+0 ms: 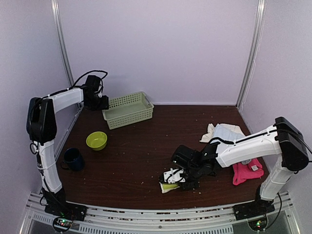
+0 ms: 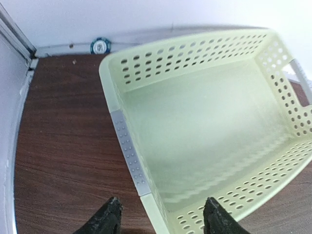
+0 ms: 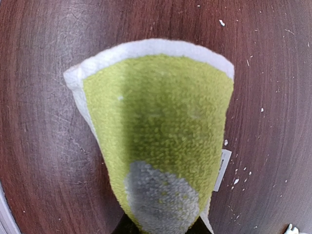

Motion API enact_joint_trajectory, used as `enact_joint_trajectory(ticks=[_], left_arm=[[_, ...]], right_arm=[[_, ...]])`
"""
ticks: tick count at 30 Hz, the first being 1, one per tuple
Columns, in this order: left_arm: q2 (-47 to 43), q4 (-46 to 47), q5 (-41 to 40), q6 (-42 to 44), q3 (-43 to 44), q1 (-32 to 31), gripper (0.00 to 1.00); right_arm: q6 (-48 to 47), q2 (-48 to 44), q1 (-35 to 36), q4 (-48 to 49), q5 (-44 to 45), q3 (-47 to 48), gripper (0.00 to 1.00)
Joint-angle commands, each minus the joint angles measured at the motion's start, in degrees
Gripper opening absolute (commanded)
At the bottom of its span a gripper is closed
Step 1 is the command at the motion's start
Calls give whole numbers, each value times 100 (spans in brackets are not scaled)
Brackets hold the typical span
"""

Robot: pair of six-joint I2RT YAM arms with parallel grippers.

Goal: Roll the towels
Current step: Move the bin to the center of the board.

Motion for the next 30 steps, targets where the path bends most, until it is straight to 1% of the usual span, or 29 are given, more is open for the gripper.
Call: enact_joint_trajectory(ticks=[1,3,7,11,14,19,23,27,29,30], left_arm=[[361,203,386,-662,179,230,59],[479,334,643,-775,129,347,60],[651,376,874,-843,101,372,59],[559,692,1278,-1040,-245,343,59],[343,1061,1561,-1167,-664,174,59],[129,1259,1722,-1264,-974,-363,59],[-26,1547,1887,-1240,-1121,-1026,57],[189,1570,2031,-1014,-597,-1828,58],[489,1381,2297,-1137,-199,-2124,59],[655,1298,2424,-1229,-50,-2239,61]], right_arm=[[101,319,-48,-448,-292,-216,9],[90,306,-53,-481,-309,-236,6],[83,345,-73,-504,-310,-234,4],[59,347,-91,-563,-330,-162,4],[50,334,-140,-596,-354,-119,3],[71,382,-239,-630,-411,-113,2],[74,346,-305,-649,-422,-159,1],[74,315,-394,-657,-451,-204,1],[83,329,-432,-675,-477,-213,1],[83,334,-451,-670,-487,-227,1]])
